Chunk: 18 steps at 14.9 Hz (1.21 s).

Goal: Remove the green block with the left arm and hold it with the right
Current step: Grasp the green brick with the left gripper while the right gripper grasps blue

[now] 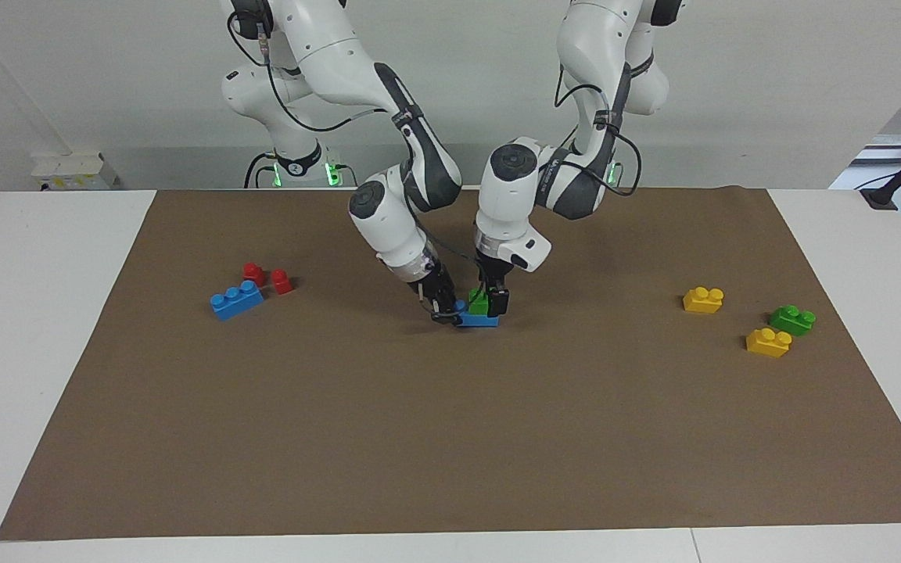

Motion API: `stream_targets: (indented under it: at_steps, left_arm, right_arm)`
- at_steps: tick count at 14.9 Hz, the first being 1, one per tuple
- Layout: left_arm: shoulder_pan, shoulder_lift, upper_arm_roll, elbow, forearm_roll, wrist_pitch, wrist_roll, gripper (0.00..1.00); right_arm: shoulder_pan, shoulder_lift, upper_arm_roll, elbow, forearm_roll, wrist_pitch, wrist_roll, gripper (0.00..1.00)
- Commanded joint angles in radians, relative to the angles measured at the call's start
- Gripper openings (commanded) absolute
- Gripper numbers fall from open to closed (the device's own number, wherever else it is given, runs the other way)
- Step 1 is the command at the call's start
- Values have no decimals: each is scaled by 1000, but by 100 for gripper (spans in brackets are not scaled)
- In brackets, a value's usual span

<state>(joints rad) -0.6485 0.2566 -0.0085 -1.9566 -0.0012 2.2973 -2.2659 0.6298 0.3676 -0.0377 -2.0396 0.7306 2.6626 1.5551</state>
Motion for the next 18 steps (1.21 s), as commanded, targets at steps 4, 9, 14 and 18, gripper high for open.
stream_targets:
  at_steps: [4,9,14,18]
  left_arm:
    - [-20,1,15,13,69,-13,-15,0]
    - [-28,-14,15,12,79,-13,-15,0]
    - [3,-114,15,10,79,-99,23,0]
    - [72,-203,13,13,64,-203,141,0]
  right_arm:
    - [5,5,-1,9,26,20,14,0]
    - [5,5,-1,9,26,22,14,0]
    - [2,5,-2,16,26,20,7,0]
    - [-91,-45,-11,59,3,-91,-28,0]
